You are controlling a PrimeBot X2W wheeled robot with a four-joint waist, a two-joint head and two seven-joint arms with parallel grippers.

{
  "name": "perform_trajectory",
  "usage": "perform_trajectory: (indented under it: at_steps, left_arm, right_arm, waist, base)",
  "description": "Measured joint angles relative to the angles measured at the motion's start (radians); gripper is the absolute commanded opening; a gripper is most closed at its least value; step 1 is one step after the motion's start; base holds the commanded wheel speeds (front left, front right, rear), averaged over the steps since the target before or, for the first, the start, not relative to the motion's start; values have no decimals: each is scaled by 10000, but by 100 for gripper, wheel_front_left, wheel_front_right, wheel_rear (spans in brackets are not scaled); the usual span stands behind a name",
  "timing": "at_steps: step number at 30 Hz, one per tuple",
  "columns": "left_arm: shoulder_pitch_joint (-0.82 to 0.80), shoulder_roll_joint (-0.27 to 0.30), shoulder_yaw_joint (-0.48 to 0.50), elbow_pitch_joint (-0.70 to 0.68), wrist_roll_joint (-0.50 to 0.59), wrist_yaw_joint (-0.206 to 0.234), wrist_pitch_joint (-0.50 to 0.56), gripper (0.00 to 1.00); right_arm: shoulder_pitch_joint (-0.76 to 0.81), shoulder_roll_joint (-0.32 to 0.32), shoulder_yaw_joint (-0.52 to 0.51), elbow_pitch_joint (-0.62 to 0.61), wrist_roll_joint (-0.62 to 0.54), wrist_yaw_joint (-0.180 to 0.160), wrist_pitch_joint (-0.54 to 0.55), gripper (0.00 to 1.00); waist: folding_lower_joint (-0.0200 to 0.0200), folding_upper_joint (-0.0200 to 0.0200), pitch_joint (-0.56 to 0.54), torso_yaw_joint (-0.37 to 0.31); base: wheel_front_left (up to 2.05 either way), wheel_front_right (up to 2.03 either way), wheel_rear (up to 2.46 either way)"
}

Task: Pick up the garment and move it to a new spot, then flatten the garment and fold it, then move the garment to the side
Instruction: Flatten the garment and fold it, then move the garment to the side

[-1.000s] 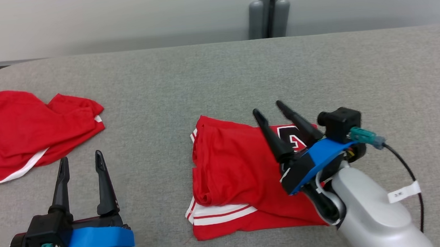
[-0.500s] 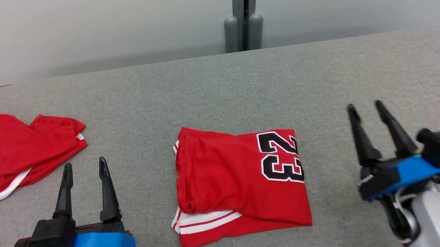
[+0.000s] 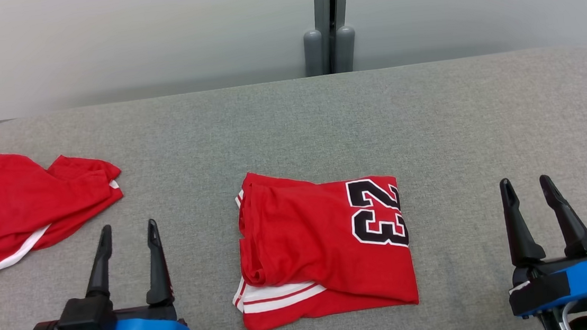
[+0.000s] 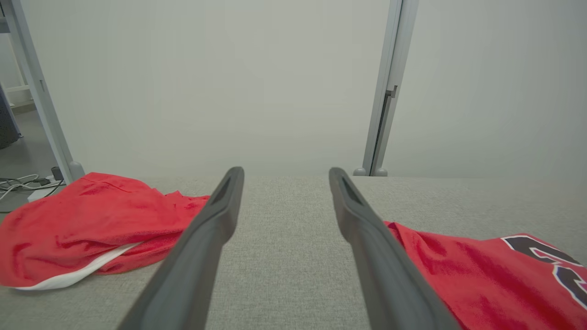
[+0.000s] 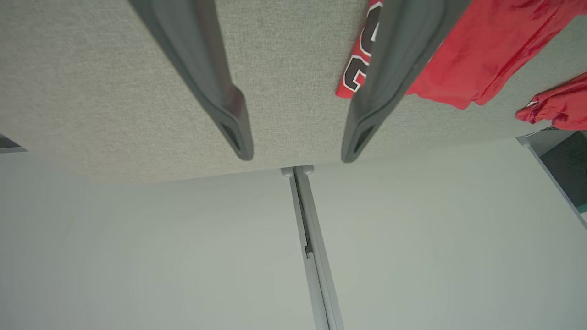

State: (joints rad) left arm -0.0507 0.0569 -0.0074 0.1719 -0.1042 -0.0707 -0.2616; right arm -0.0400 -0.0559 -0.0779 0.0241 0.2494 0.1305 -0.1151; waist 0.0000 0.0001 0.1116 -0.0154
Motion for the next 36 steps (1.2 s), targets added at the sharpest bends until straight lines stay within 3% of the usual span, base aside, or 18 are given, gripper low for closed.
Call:
perform_trajectory:
  at_steps: [8,19,33,34,35,36]
  left_arm:
    - [71,-6,-863,176,96,-201,113,100]
    - [-200,-35,-2828,1110,46,-493,479,100]
    - [-407,96,-3465,3120,-405,-537,531,100]
    - [-457,96,-3501,3277,-454,-537,531,46]
    - [-512,96,-3517,3381,-479,-539,497,26]
    - [-579,92,-3526,3467,-550,-539,464,0]
  right_arm:
    - [281,42,-46,-150,40,0,132,100]
    - [199,48,222,-21,65,0,217,100]
    - [-1,50,286,265,71,0,109,100]
    - [-16,52,303,293,73,0,104,100]
    - [-22,52,318,313,82,0,92,100]
    - [-23,50,328,339,102,0,84,100]
  waist:
    - [0,0,-104,73]
    - [-1,0,-5,-180]
    - [0,0,249,-528]
    - [0,0,249,-545]
    - [0,0,250,-558]
    - [0,0,245,-568]
  base:
    - [0,0,0]
    - [0,0,0]
    - [0,0,0]
    - [0,0,0]
    - [0,0,0]
    - [0,0,0]
